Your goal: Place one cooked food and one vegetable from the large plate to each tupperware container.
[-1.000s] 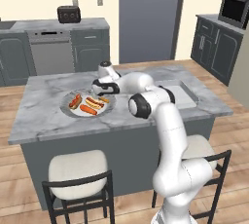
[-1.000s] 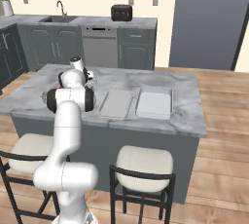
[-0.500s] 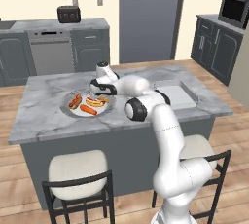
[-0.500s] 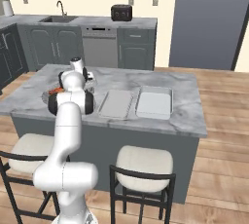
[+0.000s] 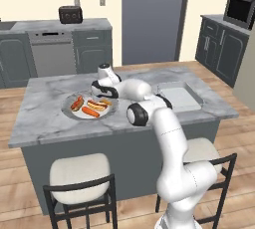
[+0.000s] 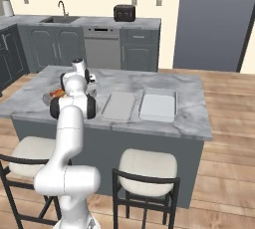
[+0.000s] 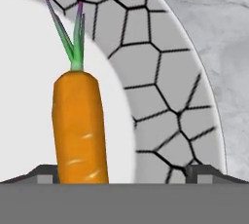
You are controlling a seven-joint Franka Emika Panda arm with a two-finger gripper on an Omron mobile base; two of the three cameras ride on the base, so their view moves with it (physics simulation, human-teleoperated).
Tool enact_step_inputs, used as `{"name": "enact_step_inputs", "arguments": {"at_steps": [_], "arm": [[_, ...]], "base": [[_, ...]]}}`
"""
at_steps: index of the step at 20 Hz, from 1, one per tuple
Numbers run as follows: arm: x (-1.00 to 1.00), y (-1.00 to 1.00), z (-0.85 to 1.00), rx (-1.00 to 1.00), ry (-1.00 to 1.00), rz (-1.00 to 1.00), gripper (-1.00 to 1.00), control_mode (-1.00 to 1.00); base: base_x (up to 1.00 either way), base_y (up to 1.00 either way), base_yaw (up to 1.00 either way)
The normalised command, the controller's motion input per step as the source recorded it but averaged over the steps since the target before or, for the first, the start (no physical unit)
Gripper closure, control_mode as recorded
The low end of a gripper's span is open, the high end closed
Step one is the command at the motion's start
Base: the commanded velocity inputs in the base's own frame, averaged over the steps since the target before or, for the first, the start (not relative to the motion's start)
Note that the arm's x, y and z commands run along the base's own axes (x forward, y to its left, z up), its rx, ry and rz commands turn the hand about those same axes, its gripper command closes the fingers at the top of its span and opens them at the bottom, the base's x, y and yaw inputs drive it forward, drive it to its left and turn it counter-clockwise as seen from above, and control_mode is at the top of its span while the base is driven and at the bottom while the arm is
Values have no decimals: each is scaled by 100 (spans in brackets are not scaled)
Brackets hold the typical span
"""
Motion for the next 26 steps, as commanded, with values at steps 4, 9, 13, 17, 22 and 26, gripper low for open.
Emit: {"name": "enact_step_inputs", "arguments": {"at_steps": [4,9,13,17,22,26], "arm": [[0,0,-7,0,0,0,100,-100],[0,7,-3,0,0,0,100,-100],[-12,-1,3,0,0,-1,100,-100],[-47,-57,48,2,0,-25,100,-100],[-68,-100,45,9,0,-34,100,-100],[-55,-100,42,0,-1,-31,100,-100]], "base": [[0,0,0],[0,0,0],[0,0,0],[0,0,0],[0,0,0],[0,0,0]]}}
